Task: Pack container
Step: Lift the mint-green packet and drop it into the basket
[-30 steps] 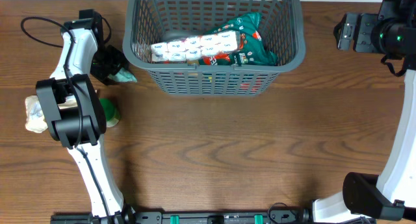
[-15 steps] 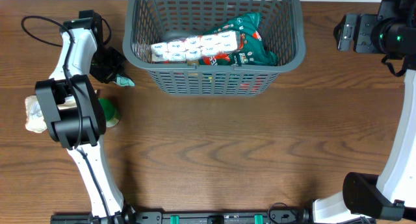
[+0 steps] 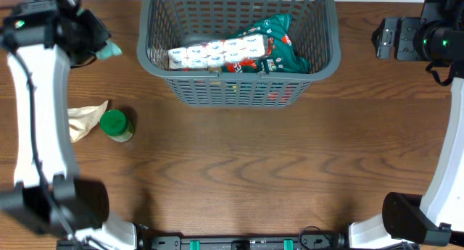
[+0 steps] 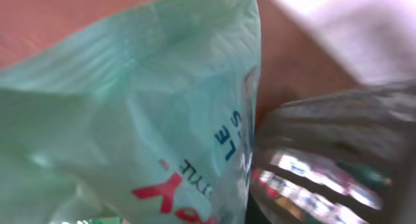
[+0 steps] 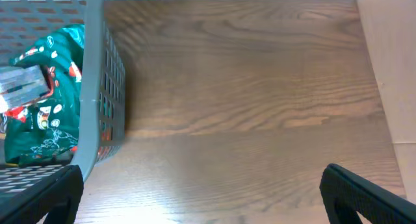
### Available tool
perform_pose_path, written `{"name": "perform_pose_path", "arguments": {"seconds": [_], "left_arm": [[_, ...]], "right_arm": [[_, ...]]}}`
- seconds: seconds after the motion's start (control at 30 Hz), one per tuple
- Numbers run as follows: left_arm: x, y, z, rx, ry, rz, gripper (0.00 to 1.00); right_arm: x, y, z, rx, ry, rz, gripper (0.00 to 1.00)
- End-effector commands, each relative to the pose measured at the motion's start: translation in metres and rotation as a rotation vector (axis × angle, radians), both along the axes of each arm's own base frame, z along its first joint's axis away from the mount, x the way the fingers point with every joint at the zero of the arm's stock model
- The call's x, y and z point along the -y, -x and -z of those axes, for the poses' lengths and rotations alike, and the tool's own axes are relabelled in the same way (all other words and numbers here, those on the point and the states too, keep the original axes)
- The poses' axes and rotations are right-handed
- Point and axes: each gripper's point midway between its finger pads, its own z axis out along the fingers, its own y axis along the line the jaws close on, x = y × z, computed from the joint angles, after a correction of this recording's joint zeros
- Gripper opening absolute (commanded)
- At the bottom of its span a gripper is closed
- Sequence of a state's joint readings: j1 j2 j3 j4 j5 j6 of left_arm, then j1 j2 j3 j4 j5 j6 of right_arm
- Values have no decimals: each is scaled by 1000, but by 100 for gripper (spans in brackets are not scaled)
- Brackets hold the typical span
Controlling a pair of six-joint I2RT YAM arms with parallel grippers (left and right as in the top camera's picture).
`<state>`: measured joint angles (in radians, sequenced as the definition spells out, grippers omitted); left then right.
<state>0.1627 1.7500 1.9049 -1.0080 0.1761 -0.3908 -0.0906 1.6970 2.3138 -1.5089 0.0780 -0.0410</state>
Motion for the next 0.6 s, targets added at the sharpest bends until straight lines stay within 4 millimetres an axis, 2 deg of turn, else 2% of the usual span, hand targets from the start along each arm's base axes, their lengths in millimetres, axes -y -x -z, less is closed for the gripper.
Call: {"name": "perform_pose_path", "arguments": {"seconds": [0.0,0.1,0.17,0.23,0.33,0.4,0.5,0.57], "left_arm": [[23,9,-54,160,-185,236,6],[55,16,-100,323,-392,476,6],[83,21,-123,418,-557,664,6],[114,26,-137,498,-732,865,6],[158,29,-144,593,-975,1141,6],[184,26,-143,648,-1071,1253,6],[212,10,-134,692,-1105,1315,6],[223,-6,-119,686,-1096,1334,6]], "right_arm": [[2,-1,5,-19,6,-8,99],[2,-1,5,-19,6,-8,99],[2,-1,5,-19,5,-8,99],[2,-1,5,-19,6,-8,99],[2,-1,5,-19,5,-8,99],[2,0,5,-21,5,-8,99],[2,0,5,-22,5,-8,99],[2,0,5,-22,5,-8,99]]}}
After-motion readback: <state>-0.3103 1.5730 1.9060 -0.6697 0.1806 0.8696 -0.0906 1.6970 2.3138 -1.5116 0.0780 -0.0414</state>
